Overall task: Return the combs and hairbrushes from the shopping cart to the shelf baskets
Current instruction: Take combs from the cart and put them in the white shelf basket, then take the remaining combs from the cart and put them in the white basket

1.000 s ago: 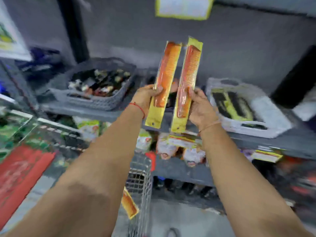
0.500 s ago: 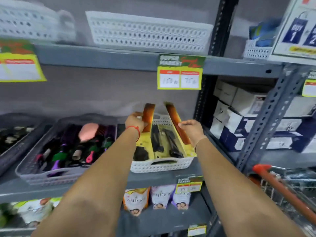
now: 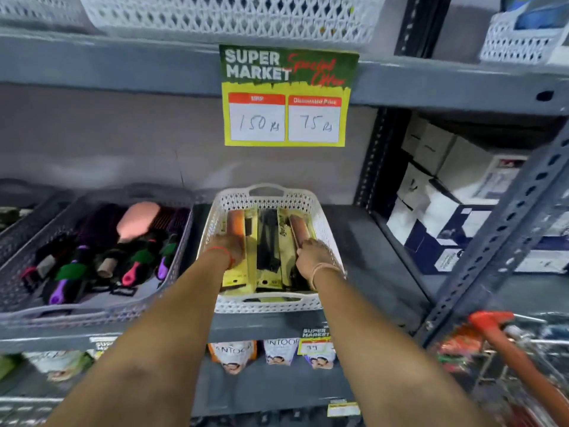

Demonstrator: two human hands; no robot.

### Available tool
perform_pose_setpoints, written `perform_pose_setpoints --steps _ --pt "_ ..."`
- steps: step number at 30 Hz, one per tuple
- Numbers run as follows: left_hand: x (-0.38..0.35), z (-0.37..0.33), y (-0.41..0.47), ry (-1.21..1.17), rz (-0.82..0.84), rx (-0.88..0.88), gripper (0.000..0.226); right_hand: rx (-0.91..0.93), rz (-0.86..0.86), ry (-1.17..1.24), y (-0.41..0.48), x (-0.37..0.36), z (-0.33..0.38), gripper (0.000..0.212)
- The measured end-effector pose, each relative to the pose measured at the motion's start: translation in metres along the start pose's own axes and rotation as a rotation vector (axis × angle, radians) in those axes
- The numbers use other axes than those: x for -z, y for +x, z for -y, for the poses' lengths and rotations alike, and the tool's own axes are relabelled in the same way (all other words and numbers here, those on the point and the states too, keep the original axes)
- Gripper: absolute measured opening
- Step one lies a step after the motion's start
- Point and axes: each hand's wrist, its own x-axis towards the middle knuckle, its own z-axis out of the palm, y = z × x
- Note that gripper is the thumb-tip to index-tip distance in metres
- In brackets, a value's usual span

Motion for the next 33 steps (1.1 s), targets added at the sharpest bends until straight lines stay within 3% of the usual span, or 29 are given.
perform_pose_setpoints --steps 2,4,7,10,13,15,19,22,24,26,28,33 --pt "0.003 -0.005 -0.005 -0.029 0.117 -0.010 0.028 0.004 0.012 -0.012 0.001 0.001 0.000 0.048" --pt "0.018 -0.004 -0.008 -0.269 0.175 -0.034 0.021 0.003 0.025 -0.025 0.002 0.007 0.005 0.048" --pt "0.059 0.003 -0.013 -0.305 -0.122 -0.185 0.032 0.046 -0.079 0.069 -0.002 0.025 0.037 0.047" --pt "0.115 0.032 -0.026 -0.639 -0.277 -0.262 0.038 0.224 -0.135 0.471 -0.018 0.023 0.111 0.040" --pt "0.172 0.088 -0.043 -0.802 -0.465 -0.231 0.029 0.376 0.132 0.831 -0.054 -0.004 0.200 0.021" --pt "0.202 0.139 -0.056 -0.851 -0.584 -0.169 0.025 0.429 0.335 0.892 -0.078 -0.036 0.249 0.026" --pt "0.255 0.271 -0.097 -0.841 -0.772 0.044 0.034 0.529 0.608 0.753 -0.131 -0.115 0.326 0.033" --pt "0.280 0.370 -0.123 -0.813 -0.837 0.248 0.037 0.742 0.365 0.398 -0.155 -0.157 0.370 0.044" --pt "0.283 0.416 -0.140 -0.821 -0.859 0.338 0.045 0.885 0.203 0.394 -0.168 -0.175 0.391 0.040" --pt "0.283 0.458 -0.157 -0.823 -0.914 0.442 0.055 1.072 0.199 0.356 -0.191 -0.205 0.418 0.039" --pt "0.274 0.491 -0.164 -0.842 -0.917 0.554 0.058 1.136 0.372 0.318 -0.210 -0.238 0.439 0.039" --pt "0.247 0.544 -0.162 -0.923 -0.948 0.733 0.055 1.062 0.835 0.121 -0.222 -0.341 0.464 0.043"
